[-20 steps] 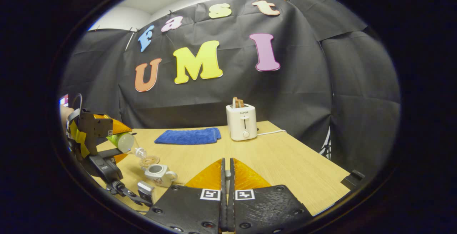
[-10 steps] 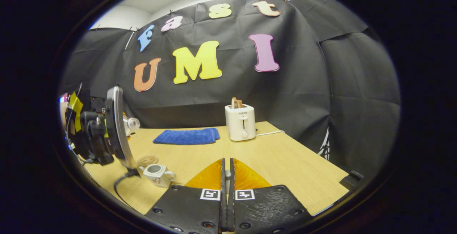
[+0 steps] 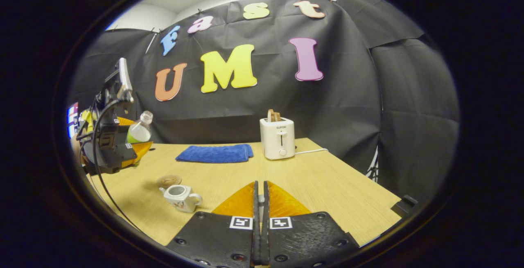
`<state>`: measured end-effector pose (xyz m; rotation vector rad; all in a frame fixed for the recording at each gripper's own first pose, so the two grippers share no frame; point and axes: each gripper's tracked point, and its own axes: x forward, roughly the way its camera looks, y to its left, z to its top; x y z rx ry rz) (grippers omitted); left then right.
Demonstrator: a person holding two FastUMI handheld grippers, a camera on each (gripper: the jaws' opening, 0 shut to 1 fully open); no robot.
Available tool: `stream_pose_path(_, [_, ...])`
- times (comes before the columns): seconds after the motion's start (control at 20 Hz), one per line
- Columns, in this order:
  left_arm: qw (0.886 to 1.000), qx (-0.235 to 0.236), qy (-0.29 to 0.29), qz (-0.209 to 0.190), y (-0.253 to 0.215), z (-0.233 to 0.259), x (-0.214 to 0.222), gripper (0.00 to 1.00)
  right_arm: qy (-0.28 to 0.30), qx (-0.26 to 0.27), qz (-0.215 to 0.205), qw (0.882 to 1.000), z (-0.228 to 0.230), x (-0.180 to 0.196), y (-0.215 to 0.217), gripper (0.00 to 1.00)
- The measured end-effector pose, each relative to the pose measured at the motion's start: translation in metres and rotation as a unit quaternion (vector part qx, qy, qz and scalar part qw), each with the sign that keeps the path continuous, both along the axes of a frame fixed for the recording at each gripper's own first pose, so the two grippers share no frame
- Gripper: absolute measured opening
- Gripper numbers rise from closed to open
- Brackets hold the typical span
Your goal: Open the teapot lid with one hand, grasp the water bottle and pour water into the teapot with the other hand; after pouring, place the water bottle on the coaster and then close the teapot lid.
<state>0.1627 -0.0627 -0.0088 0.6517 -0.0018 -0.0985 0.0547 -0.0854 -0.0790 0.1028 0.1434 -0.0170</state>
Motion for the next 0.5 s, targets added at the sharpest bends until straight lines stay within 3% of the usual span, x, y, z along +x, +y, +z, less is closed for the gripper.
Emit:
stream_pose_path(0.05, [0.999,-0.034,-0.012,-0.011,-0.004,0.002,0.004,0.80,-0.001,0.003,0.000,1.000,0.000,0.000,0.000,0.00])
stream_pose_path(0.2, [0.991,-0.129,-0.029,-0.023,-0.003,0.007,0.017,0.77,-0.005,0.009,0.004,1.000,0.001,0.001,0.004,0.01])
stream_pose_path(0.5, [0.953,-0.301,-0.002,-0.025,0.001,-0.007,0.033,0.78,-0.010,0.007,0.003,1.000,0.000,0.003,0.002,0.00])
